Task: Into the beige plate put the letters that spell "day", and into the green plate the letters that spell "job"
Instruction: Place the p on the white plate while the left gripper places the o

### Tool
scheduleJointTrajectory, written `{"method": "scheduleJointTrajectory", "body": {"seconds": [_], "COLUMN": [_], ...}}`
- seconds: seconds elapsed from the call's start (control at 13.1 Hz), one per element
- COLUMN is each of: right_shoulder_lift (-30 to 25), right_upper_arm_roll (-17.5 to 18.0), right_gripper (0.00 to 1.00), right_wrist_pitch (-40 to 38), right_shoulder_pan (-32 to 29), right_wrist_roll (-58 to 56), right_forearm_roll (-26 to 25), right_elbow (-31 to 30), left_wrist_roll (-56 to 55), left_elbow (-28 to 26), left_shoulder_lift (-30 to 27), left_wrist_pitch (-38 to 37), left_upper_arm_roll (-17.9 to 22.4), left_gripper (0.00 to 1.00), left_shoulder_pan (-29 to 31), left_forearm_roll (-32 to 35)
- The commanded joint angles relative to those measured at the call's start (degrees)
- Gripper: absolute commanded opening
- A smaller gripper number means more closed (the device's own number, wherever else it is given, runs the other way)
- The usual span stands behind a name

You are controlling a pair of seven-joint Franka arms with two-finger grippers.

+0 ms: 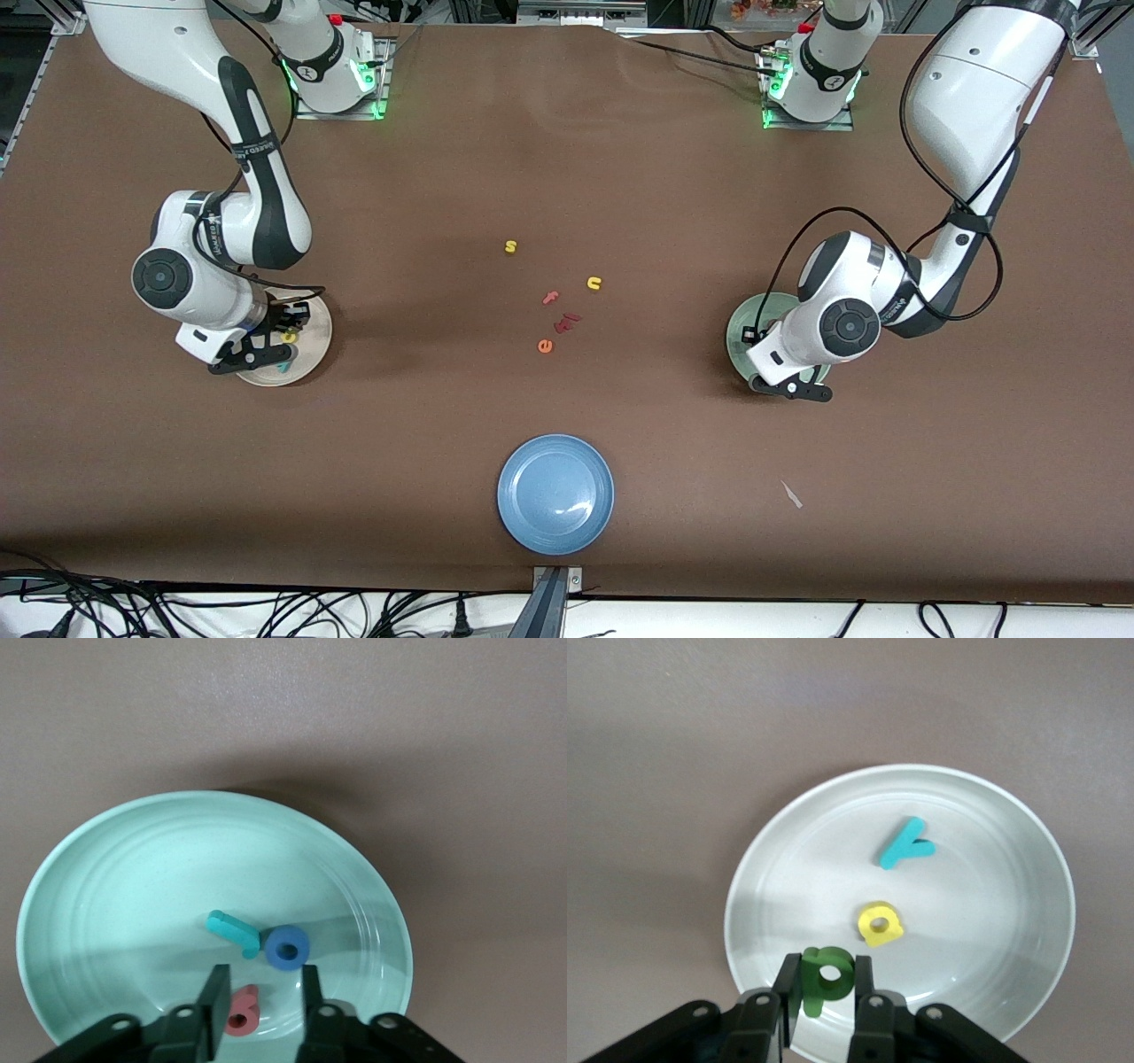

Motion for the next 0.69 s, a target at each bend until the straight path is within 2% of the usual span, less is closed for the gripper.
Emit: {"method": "scheduleJointTrajectory", "body": {"seconds": [0.0,0.31,0.61], "right_shoulder_lift": [-1.01,-0.92,-1.01], "right_upper_arm_roll": [0.38,0.90,0.99], "right_gripper": [1.00,1.00,1.00], "right_wrist_pitch": [-0.52,-11.06,-16.25], "right_shoulder_pan": [-0.12,0.49,2.34], "right_wrist_roll": [-1.05,4.65,9.66], "right_forearm_roll": [1.34,1.34,1.34], "right_elbow": [0.31,7.51,10.95], "left_wrist_roll": [0.58,0.58,0.67], "left_elbow": [-0.03,0.68,3.22], "left_shoulder_lift": [-2.01,-8.50,-15.28], "left_wrist_pitch": [-0.71,-4.58,-11.15], "left_upper_arm_roll": [-0.45,-0.54,-0.80], "left_gripper": [1.00,1.00,1.00], "left_shoulder_pan": [0.52,1.40,1.49], "left_forearm_roll": [0.58,0.06,0.05]}}
